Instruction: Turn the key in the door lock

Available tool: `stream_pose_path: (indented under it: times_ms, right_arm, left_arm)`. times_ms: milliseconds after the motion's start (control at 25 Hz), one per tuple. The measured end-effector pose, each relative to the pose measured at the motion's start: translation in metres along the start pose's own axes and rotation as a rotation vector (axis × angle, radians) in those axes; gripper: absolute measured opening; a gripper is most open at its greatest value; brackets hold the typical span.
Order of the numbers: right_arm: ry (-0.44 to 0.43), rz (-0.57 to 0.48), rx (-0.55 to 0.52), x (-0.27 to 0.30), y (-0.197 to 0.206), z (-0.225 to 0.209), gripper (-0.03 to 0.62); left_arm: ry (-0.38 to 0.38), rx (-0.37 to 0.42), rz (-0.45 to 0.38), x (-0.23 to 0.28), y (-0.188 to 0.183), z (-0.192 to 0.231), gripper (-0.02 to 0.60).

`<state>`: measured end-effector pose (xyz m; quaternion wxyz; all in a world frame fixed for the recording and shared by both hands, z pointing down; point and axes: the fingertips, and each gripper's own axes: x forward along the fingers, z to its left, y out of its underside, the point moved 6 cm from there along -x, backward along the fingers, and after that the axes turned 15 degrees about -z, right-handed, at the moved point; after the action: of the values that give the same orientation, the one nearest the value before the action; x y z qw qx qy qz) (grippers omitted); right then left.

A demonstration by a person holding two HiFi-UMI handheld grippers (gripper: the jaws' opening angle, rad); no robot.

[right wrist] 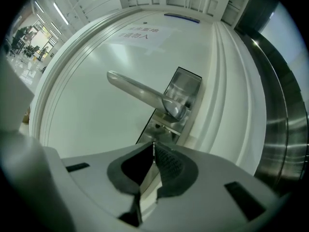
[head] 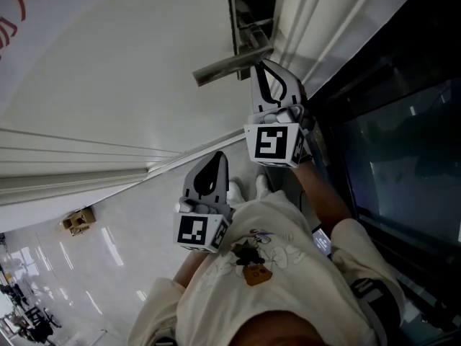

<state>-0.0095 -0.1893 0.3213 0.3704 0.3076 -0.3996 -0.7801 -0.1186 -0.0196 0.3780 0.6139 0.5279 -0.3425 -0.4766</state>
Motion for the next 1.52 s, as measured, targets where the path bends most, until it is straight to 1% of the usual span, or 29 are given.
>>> stream_pose_path:
  times_ms: [120, 320, 520, 800, 1000, 1280, 1520]
  right_arm:
    - [-0.001, -0.007, -0.011, 0.001, 0.002, 0.001, 0.017]
    - [0.017, -0.029, 0.003, 0.000, 0.001, -0.001, 0.015]
    - [0.041, -0.046, 0.152, 0.001, 0.003, -0.003, 0.015]
    - [0.060, -0.058, 0.285, 0.000, 0.004, -0.007, 0.016]
    - [0.060, -0.056, 0.413, 0.000, 0.006, -0.011, 0.017]
    - [0.064, -0.056, 0.502, -0.001, 0.009, -0.014, 0.017]
    - [0.063, -0.050, 0.615, -0.001, 0.010, -0.016, 0.017]
  left_arm:
    - [0.000, -0.007, -0.006, 0.000, -0.001, 0.002, 0.006]
    - [0.027, 0.000, -0.020, 0.002, -0.003, 0.000, 0.006]
    - [0.035, -0.014, -0.014, 0.002, 0.000, 0.003, 0.006]
    - [0.042, -0.031, -0.009, 0.007, 0.000, 0.002, 0.006]
    - [0.048, -0.034, -0.002, 0.009, 0.002, 0.001, 0.006]
    - [0.050, -0.027, -0.003, 0.007, 0.004, -0.001, 0.006]
    - [0.059, -0.026, -0.002, 0.007, 0.003, -0.003, 0.006]
